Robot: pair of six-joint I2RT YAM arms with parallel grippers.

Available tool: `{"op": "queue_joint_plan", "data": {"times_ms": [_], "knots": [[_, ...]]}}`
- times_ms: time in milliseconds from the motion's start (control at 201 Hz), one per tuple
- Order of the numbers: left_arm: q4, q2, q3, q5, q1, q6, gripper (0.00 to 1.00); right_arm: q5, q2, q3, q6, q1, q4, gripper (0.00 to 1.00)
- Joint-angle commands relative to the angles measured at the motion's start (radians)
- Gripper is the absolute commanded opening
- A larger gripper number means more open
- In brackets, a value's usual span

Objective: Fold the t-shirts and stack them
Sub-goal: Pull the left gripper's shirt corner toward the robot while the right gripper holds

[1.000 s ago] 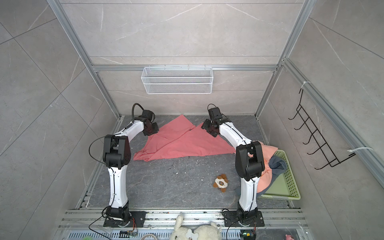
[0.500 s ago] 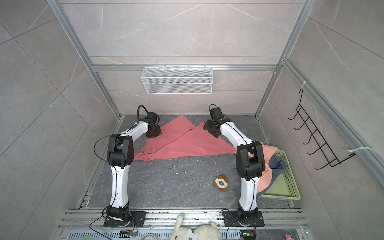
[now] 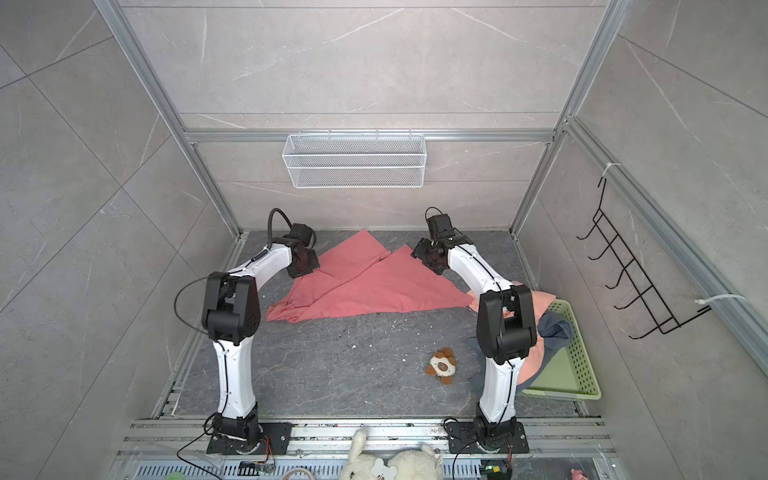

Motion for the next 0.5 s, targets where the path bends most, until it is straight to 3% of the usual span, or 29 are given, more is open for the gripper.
{"op": "queue_joint_plan", "data": {"times_ms": [0, 209, 498], "knots": [[0.061, -0.282, -0.071, -0.027, -0.015, -0.012, 0.00, -0.045, 0.006, 0.035, -0.041, -0.005, 0.012, 0.71], [0.065, -0.682, -0.345, -0.003, -0.048, -0.062, 0.00, -0.116, 0.032, 0.068, -0.061, -0.016, 0.013, 0.71], [-0.176, -1.127, -0.790, -0.107, -0.149, -0.429, 0.00, -0.219, 0.040, 0.031, -0.083, -0.028, 0.025, 0.71]]}}
